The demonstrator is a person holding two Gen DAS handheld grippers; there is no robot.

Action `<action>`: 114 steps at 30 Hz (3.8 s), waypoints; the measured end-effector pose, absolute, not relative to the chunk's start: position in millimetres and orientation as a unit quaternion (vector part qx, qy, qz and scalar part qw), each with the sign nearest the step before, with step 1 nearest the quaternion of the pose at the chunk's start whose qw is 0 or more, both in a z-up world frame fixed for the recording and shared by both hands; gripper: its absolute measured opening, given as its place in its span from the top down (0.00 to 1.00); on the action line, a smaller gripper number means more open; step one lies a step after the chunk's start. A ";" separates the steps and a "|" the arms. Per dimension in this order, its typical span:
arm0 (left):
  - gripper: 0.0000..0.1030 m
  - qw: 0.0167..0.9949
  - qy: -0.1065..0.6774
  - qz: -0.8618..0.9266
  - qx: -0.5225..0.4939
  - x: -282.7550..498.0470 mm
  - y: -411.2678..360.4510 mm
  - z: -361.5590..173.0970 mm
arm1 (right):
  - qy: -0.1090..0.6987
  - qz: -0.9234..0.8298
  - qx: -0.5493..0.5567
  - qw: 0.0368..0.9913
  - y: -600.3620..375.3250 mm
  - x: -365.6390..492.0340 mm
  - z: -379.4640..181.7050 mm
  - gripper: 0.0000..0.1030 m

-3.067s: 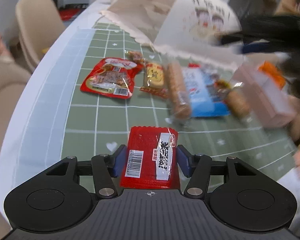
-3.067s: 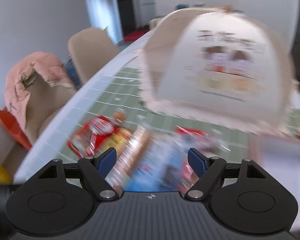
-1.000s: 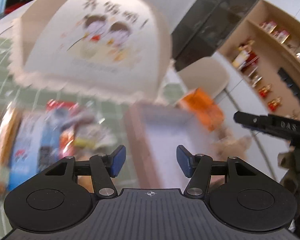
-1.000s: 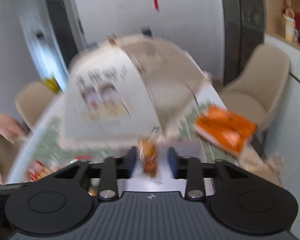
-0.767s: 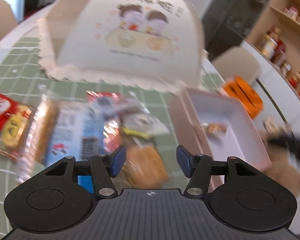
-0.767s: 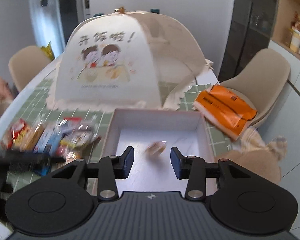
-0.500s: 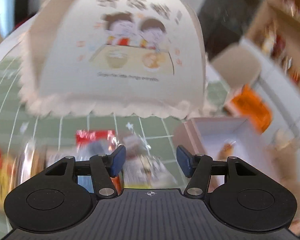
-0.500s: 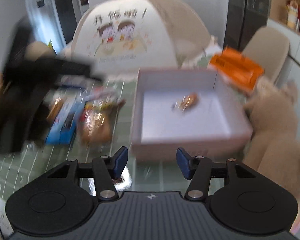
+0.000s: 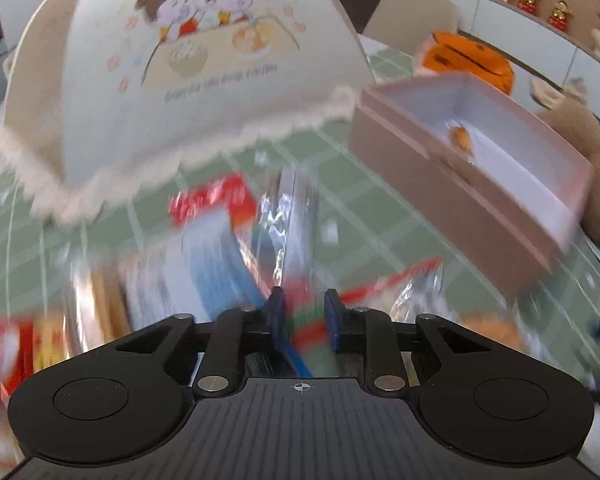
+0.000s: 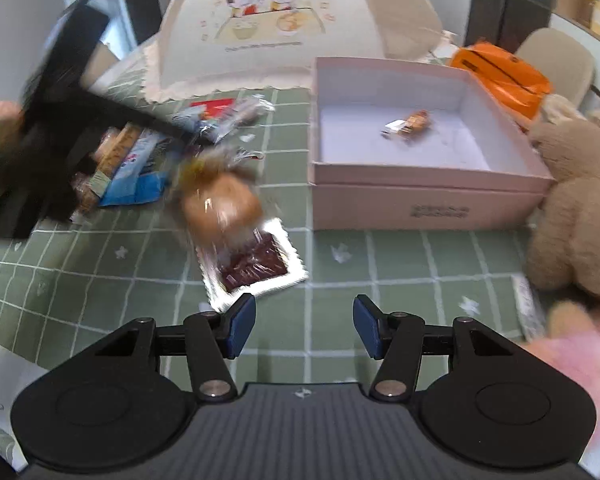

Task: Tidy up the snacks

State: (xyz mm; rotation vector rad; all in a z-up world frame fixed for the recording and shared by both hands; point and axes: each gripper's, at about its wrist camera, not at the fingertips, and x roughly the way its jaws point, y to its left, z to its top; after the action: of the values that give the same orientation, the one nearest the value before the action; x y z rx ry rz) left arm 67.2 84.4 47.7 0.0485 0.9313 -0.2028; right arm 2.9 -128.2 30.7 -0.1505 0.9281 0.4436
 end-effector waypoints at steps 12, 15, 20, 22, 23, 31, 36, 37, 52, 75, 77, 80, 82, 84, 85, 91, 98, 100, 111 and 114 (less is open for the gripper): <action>0.74 0.890 0.435 -0.017 -0.134 -31.6 130.3 62.1 | 0.418 0.282 -0.117 0.855 -75.3 23.4 5.2 0.38; 0.74 0.896 0.414 -0.002 -0.159 -34.2 132.4 78.0 | 0.406 0.297 -0.139 0.853 -64.5 10.5 4.0 0.40; 0.74 0.907 0.395 -0.038 -0.143 -21.2 97.8 103.6 | 0.405 0.312 -0.148 0.847 -73.6 -8.5 5.6 0.42; 0.74 0.908 0.394 -0.063 -0.126 -6.9 78.7 109.8 | 0.407 0.296 -0.144 0.852 -86.6 -14.6 6.7 0.42; 0.74 0.909 0.395 -0.070 -0.112 5.2 70.1 112.8 | 0.409 0.286 -0.141 0.855 -94.6 -16.2 6.5 0.42; 0.73 0.897 0.433 -0.020 -0.079 137.0 54.9 86.6 | 0.413 0.222 -0.108 0.877 -146.5 -23.6 1.3 0.34; 0.72 0.880 0.474 0.002 -0.029 185.3 47.0 52.6 | 0.411 0.208 -0.095 0.883 -154.1 -28.8 -1.1 0.26; 0.69 0.878 0.478 -0.003 -0.020 188.3 45.1 47.3 | 0.412 0.206 -0.093 0.883 -153.7 -28.1 -0.2 0.25; 0.82 0.877 0.474 -0.069 -0.035 31.4 33.0 47.8 | 0.409 0.226 -0.102 0.878 -154.4 -20.5 3.5 0.22; 0.81 0.891 0.414 -0.028 -0.184 -113.9 104.7 92.6 | 0.481 0.196 -0.151 0.841 40.4 194.9 18.7 0.62; 0.81 0.888 0.412 -0.032 -0.202 -119.5 107.0 89.0 | 0.474 0.190 -0.165 0.844 45.6 198.0 14.3 0.62; 0.81 0.885 0.415 -0.040 -0.209 -119.0 107.3 86.6 | 0.474 0.194 -0.170 0.842 47.4 196.2 13.0 0.63; 0.81 0.886 0.414 -0.044 -0.204 -115.9 105.4 87.9 | 0.486 0.210 -0.164 0.832 44.3 194.2 15.1 0.64; 0.81 0.887 0.414 -0.046 -0.201 -112.5 102.4 89.8 | 0.505 0.239 -0.147 0.816 34.7 181.2 18.2 0.65; 0.81 0.887 0.415 -0.045 -0.198 -110.5 102.0 89.9 | 0.511 0.254 -0.141 0.809 29.9 172.4 19.0 0.66; 0.81 0.883 0.420 -0.009 -0.209 -101.9 112.3 87.8 | 0.530 0.336 -0.115 0.770 -4.3 100.9 21.9 0.66; 0.81 0.858 0.440 0.040 -0.262 -91.5 141.8 75.9 | 0.462 0.378 -0.111 0.794 -64.0 34.9 55.4 0.57; 0.81 0.854 0.451 0.031 -0.259 -79.0 136.8 74.9 | 0.427 0.332 -0.138 0.830 -88.2 23.9 62.7 0.48; 0.81 0.803 0.522 -0.190 -0.216 -37.1 18.2 78.6 | 0.453 0.198 -0.067 0.867 -200.3 -13.7 35.3 0.48; 0.81 0.790 0.547 -0.191 -0.201 -36.0 -7.4 56.5 | 0.460 0.190 -0.049 0.866 -204.5 -16.2 22.8 0.48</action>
State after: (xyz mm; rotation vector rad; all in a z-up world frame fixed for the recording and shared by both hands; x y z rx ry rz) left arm -36.0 -7.4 56.5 -0.4338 1.1785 -0.4115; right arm -16.2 -204.5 22.8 -0.1025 0.9625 0.3986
